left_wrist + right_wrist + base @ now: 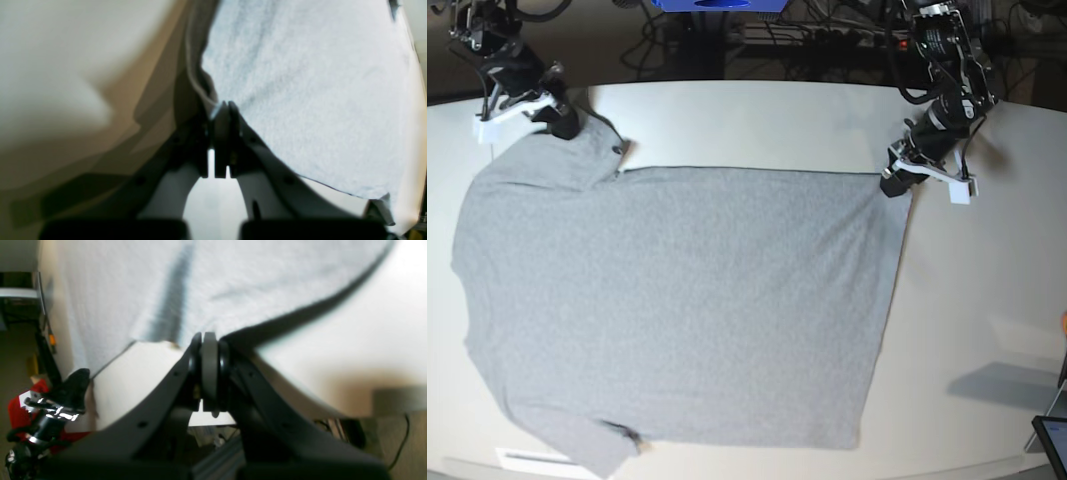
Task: Fold the T-shirt properly
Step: 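Reach the left gripper to the other shoulder corner and grasp it, then pull both grippers apart along the shoulder line, stretching the shirt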
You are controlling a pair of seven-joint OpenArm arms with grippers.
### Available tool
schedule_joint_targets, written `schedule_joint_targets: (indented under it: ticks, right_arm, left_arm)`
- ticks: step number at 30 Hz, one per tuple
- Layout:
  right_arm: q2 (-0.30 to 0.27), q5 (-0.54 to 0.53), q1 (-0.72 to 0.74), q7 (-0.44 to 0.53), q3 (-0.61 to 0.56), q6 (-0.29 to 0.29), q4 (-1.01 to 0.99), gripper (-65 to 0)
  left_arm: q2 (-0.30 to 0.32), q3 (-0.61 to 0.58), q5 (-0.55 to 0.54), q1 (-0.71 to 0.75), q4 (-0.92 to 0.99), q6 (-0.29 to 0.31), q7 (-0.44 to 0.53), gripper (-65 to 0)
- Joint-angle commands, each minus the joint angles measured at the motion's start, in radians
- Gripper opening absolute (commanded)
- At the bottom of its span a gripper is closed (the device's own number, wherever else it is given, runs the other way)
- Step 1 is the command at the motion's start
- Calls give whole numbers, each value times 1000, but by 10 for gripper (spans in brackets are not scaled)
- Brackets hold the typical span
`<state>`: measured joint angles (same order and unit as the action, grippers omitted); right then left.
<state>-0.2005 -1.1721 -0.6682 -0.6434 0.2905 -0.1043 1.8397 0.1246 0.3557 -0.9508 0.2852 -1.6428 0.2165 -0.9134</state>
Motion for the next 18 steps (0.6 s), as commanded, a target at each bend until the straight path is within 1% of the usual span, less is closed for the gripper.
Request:
schedule_joint_targets:
  ticks: [1,5,9,13,18]
  right_arm:
    - [-7,-15,-12,7,5,-10,35,-647]
    - [-9,-15,-14,7,5,-5,84,-647]
    - [-47,-19,-9,7,5,-4,114,-647]
    - [-50,-19,15,6,5,-4,119,-647]
    - [-66,-19,78,-69,6,-4,119,-647]
  left_arm:
    - [11,3,-18,-1,-46,8,12,-650]
    - [11,4,-21,27,-110,8,12,-650]
    - [5,4,-23,58,-159,7,12,-650]
    - [-27,13,-23,72,-164,7,12,-650]
    - [-33,13,-24,72,-164,7,12,-650]
